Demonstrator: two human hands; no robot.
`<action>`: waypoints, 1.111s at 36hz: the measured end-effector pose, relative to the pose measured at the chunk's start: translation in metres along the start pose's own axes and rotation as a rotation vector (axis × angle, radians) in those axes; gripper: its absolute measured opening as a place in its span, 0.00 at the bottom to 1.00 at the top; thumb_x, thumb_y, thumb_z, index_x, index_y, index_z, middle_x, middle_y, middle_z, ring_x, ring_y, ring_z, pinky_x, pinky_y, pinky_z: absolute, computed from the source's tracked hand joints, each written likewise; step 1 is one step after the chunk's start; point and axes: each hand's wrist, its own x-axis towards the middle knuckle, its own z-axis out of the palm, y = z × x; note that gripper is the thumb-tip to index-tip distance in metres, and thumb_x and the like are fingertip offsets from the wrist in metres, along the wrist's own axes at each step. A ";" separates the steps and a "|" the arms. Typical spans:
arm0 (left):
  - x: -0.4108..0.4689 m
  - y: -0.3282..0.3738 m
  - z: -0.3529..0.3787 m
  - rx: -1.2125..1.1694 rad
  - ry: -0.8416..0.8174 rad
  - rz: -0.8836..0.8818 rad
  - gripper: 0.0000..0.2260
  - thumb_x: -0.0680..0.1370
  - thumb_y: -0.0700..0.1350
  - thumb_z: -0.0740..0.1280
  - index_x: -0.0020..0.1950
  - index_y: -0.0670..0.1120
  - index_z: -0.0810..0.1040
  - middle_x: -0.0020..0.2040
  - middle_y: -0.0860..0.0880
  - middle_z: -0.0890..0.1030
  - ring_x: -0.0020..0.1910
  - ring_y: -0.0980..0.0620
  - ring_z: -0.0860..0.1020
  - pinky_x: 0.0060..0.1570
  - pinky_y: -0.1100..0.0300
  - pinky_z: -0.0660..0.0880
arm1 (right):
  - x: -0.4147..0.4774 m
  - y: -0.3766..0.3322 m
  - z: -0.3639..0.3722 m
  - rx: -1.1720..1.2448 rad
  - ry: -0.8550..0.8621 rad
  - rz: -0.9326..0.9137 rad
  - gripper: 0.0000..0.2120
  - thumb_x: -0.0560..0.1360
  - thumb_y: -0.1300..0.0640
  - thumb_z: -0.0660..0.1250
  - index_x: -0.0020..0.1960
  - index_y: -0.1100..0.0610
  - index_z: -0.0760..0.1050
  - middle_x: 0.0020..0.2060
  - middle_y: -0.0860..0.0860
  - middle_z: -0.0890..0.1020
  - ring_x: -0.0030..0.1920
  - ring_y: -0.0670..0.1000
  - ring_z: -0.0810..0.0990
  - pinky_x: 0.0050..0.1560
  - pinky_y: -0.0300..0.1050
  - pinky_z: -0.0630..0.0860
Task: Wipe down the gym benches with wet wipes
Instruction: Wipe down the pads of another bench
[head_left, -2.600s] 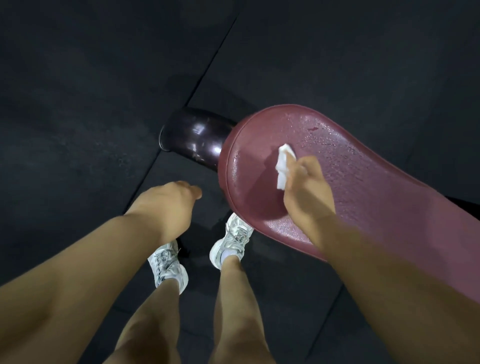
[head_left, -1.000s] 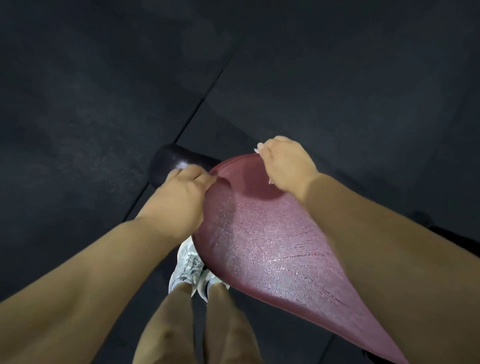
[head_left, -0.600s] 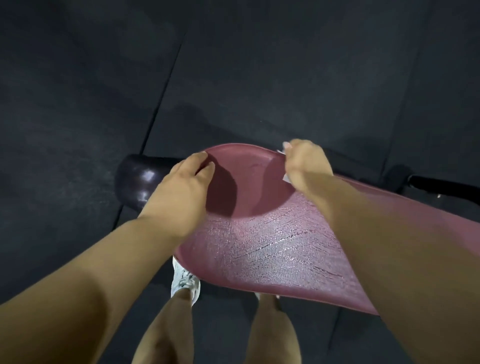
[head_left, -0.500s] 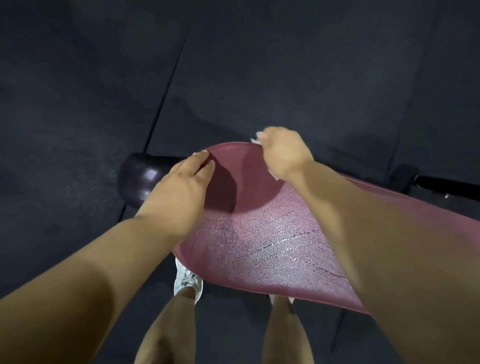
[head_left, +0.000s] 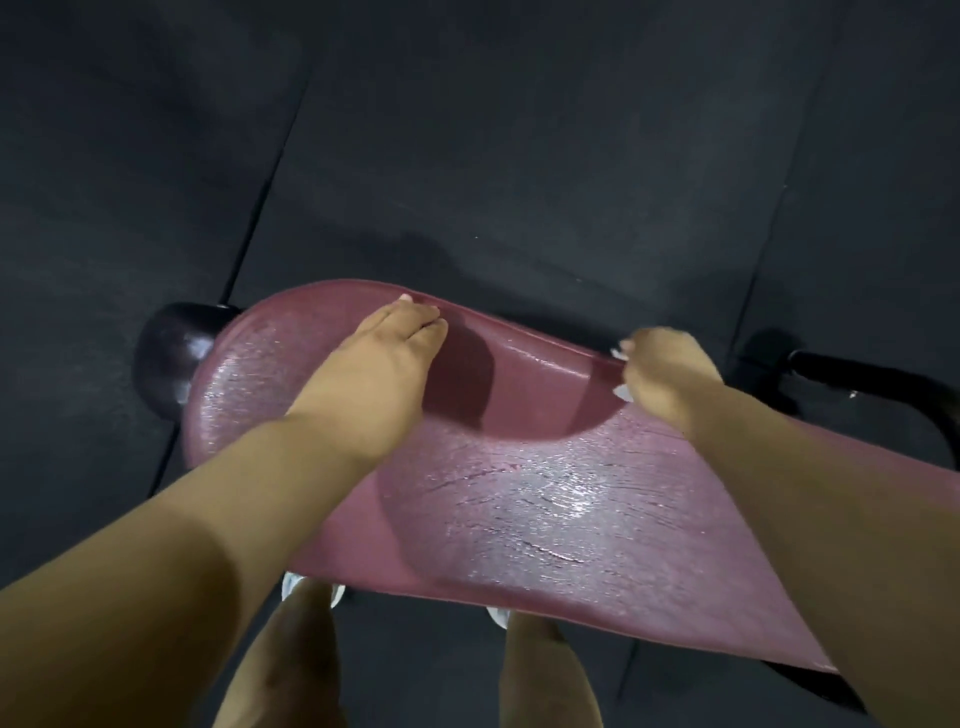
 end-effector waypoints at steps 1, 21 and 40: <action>0.002 0.007 0.003 0.024 -0.030 -0.006 0.28 0.73 0.30 0.56 0.74 0.41 0.62 0.75 0.45 0.61 0.76 0.46 0.54 0.74 0.58 0.52 | 0.002 -0.007 0.001 -0.003 0.050 -0.062 0.11 0.77 0.61 0.62 0.58 0.60 0.77 0.55 0.56 0.80 0.55 0.57 0.79 0.52 0.43 0.75; 0.034 0.138 0.052 0.074 -0.128 -0.128 0.30 0.76 0.31 0.54 0.77 0.46 0.53 0.78 0.51 0.49 0.76 0.52 0.45 0.71 0.65 0.45 | 0.012 0.093 0.023 -0.305 0.110 -0.308 0.12 0.79 0.61 0.57 0.58 0.59 0.76 0.57 0.55 0.77 0.58 0.57 0.76 0.51 0.46 0.72; 0.049 0.231 0.101 0.076 -0.141 -0.152 0.29 0.75 0.30 0.55 0.75 0.46 0.59 0.77 0.51 0.53 0.76 0.51 0.50 0.70 0.57 0.58 | 0.001 0.248 0.048 0.106 -0.011 0.049 0.10 0.74 0.64 0.64 0.54 0.64 0.77 0.52 0.61 0.80 0.53 0.61 0.79 0.48 0.46 0.73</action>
